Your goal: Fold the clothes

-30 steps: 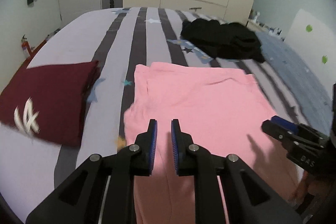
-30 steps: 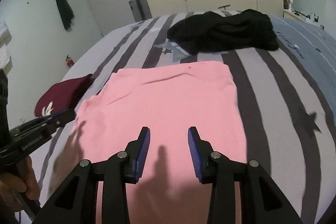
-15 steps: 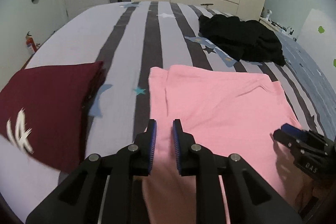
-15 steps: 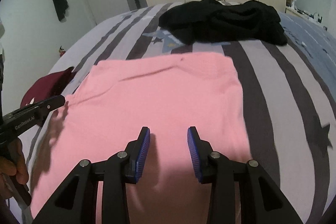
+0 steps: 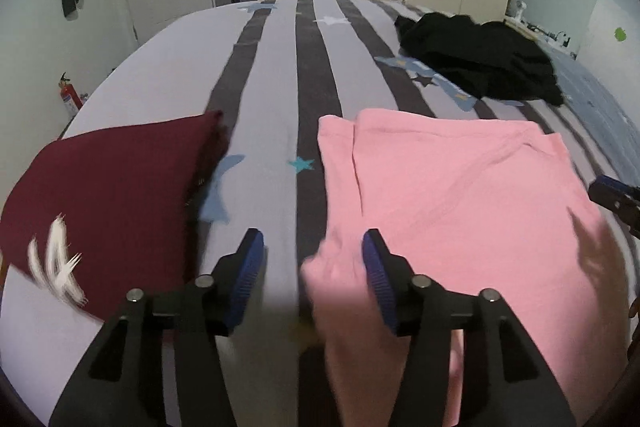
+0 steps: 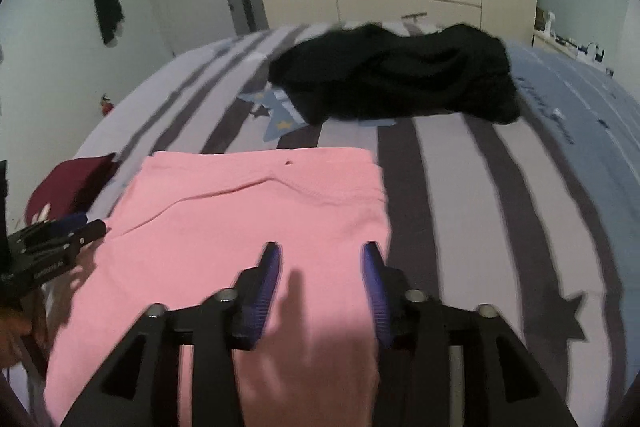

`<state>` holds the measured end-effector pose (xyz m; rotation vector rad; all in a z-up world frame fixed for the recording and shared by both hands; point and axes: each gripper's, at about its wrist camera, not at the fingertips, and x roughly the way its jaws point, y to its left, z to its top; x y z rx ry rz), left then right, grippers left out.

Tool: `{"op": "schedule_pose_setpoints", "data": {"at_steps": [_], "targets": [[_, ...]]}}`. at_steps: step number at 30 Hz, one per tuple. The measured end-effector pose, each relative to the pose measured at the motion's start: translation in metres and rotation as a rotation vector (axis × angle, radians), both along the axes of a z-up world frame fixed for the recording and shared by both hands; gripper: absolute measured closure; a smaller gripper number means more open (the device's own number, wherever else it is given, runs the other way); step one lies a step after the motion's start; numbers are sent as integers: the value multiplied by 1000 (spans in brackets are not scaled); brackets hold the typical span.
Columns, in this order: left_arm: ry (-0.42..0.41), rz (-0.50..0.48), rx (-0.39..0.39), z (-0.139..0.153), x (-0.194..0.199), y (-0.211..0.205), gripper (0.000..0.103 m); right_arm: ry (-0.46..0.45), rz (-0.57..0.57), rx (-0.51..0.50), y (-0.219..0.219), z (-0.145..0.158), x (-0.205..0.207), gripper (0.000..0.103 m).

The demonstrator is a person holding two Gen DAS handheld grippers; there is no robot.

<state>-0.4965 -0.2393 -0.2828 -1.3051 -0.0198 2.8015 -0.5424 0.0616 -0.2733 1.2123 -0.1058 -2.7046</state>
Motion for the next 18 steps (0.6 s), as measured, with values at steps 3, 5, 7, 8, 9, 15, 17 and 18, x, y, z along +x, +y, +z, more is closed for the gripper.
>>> {"op": "schedule_pose_setpoints", "data": {"at_steps": [3,5,7,8,9,15,17,18], "targets": [[-25,22,112,12,29,-19,46,-34,21,-25,12,5,37,52],[-52,44,196,18,59,-29,42,-79,24,-50,20,3,62,52],[-83,59,243,19,88,-32,42,-138,10,-106,29,-2,92,52],[-97,63,255,19,101,-32,42,-171,4,-124,32,-6,105,52],[-115,66,265,17,114,-32,42,-204,-2,-143,35,-10,118,52],[-208,34,258,0,165,-17,42,-291,3,-178,34,-30,173,52],[-219,15,219,-8,168,-9,42,-289,4,-181,32,-31,180,52],[-216,7,202,-12,168,-6,42,-289,6,-178,31,-31,182,52]]}}
